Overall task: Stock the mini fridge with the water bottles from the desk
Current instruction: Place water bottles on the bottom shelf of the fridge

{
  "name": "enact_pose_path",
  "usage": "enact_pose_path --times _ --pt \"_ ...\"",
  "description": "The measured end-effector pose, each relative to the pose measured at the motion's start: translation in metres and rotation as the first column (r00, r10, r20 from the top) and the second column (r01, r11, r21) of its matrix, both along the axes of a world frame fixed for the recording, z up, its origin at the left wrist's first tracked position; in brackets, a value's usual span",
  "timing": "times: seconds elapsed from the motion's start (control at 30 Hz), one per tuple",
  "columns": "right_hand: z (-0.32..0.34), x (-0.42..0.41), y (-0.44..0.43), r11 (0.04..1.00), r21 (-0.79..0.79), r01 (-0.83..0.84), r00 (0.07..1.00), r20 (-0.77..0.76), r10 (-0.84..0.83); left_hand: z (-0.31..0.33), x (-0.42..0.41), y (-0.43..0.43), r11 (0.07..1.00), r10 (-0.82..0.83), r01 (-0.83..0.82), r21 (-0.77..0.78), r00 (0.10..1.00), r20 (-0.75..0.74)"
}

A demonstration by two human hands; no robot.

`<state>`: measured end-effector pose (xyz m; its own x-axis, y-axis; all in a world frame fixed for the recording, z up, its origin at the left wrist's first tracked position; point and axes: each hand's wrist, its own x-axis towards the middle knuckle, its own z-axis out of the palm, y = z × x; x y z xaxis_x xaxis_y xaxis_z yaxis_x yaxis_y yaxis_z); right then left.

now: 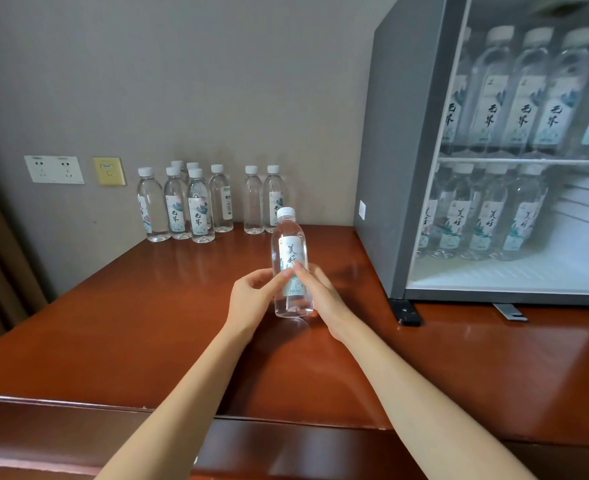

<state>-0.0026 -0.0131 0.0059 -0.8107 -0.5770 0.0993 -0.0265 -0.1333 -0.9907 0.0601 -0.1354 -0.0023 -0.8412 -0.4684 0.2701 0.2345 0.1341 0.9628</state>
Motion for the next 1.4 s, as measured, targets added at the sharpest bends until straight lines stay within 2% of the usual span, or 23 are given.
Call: enact_pose_path --times 0.37,0.57,0.77,0.93,1.07,1.3,1.4 --pt "0.004 0.003 0.006 0.998 -0.065 -0.023 1.000 0.018 0.024 -0.002 0.004 0.001 0.996 0.035 -0.039 -0.074 0.998 -0.053" --pt "0.001 0.009 0.018 0.994 -0.100 -0.048 0.998 0.021 0.051 -0.002 0.019 0.015 0.989 0.057 -0.076 -0.130 0.987 -0.148" --pt "0.001 0.011 0.058 0.996 -0.083 -0.030 1.000 -0.009 0.030 -0.007 0.021 0.045 0.977 0.039 -0.062 -0.205 0.993 -0.113" --pt "0.002 0.008 0.105 0.993 -0.115 0.020 1.000 -0.018 -0.022 -0.006 0.018 0.091 0.926 -0.008 -0.071 -0.371 0.978 -0.208" --pt "0.005 0.008 0.148 0.982 -0.174 0.079 0.996 -0.017 -0.083 -0.003 0.014 0.129 0.837 -0.075 -0.088 -0.540 0.960 -0.271" --pt "0.002 0.000 0.234 0.954 -0.212 0.210 0.973 -0.051 -0.226 -0.004 -0.011 0.200 0.745 -0.260 0.058 -0.664 0.943 -0.209" --pt "0.001 -0.006 0.263 0.916 -0.257 0.309 0.944 -0.032 -0.328 -0.004 -0.027 0.234 0.701 -0.273 0.071 -0.710 0.946 -0.174"
